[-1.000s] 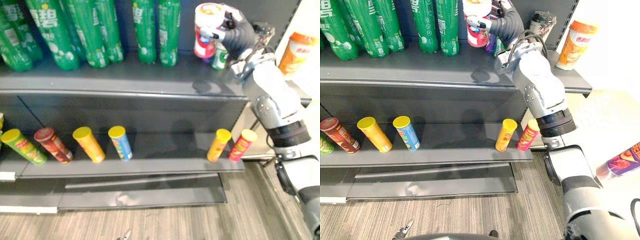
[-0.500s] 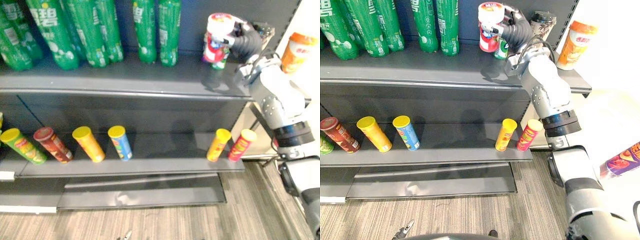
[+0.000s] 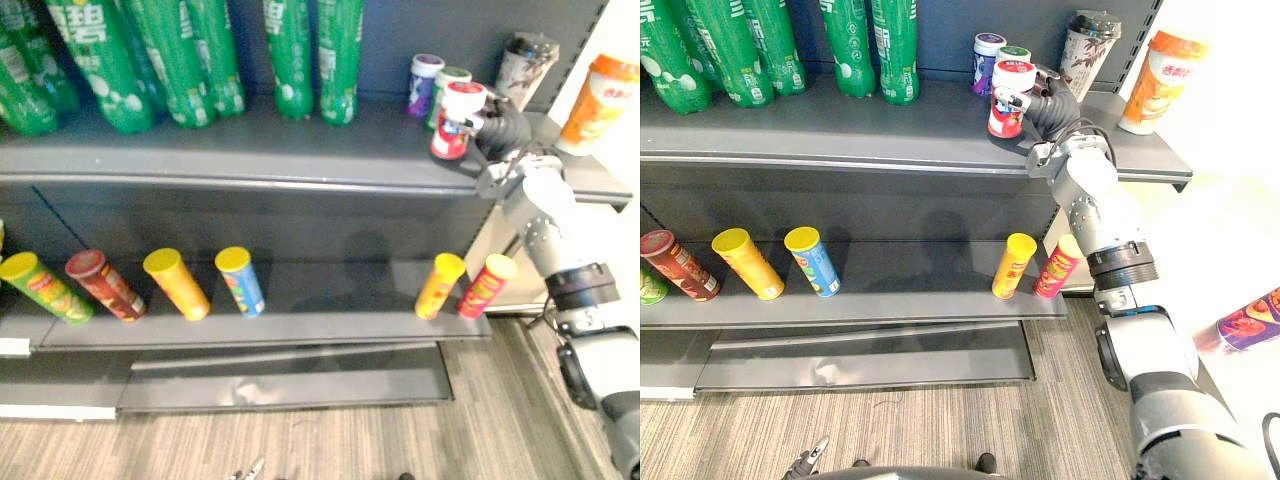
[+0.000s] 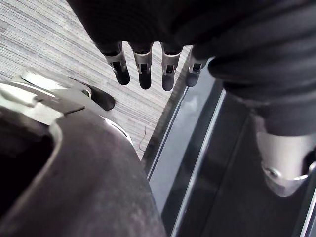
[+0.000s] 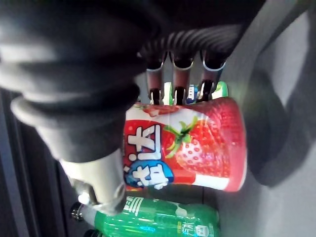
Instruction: Put the gum and the chips on the shelf.
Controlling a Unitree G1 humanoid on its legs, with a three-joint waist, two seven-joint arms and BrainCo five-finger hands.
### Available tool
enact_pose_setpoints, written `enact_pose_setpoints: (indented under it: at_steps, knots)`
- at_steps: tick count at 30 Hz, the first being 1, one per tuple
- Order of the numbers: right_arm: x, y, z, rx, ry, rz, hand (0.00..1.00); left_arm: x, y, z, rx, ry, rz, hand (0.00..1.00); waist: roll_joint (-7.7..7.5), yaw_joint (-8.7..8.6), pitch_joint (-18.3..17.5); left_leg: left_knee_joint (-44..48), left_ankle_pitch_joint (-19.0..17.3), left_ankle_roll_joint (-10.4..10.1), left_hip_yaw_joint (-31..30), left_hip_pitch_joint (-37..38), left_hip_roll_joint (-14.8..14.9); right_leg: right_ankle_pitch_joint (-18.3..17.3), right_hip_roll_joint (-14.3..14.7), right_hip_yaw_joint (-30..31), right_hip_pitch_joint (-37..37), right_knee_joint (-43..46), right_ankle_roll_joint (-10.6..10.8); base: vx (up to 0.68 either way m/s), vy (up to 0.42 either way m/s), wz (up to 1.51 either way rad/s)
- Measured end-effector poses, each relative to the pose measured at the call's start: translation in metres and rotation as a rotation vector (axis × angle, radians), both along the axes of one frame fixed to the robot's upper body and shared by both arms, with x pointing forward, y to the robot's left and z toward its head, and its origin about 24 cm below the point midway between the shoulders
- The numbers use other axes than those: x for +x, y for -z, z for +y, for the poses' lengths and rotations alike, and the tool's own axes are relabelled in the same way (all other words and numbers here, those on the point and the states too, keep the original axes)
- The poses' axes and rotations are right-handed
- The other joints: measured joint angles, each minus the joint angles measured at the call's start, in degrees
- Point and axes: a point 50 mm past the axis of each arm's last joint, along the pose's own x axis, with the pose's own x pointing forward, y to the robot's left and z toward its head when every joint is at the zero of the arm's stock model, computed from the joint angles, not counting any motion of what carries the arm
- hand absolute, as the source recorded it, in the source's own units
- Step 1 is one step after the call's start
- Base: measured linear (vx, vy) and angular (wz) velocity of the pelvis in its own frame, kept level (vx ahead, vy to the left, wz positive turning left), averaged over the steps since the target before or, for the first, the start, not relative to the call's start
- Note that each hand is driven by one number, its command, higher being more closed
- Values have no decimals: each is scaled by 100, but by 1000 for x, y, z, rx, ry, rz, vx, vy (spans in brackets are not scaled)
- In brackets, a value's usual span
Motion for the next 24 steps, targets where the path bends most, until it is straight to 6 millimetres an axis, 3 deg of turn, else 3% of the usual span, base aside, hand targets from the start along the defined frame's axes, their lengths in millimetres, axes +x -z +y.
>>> enact_pose_setpoints:
  at_steps: [16,17,24]
  knots:
    - [-2,13,-12,7,41,-39,100,6,-2,-1,0,27,-25,0,-16,-2,128,-104,12,23,-3,100,-76,-21,-78,-46,108,0,22,0,0,0]
    - [-2,12,-13,10,38,-42,0,6,-2,-1,0,29,-25,0,-16,0,128,-108,12,23,-3,99,-77,-21,-80,-47,107,0,23,0,0,0]
    - [-3,12,-14,-7,21,-53,0,6,-2,-1,0,31,-26,0,-16,-1,128,-117,12,23,11,99,-77,-22,-79,-45,97,-1,24,0,0,0]
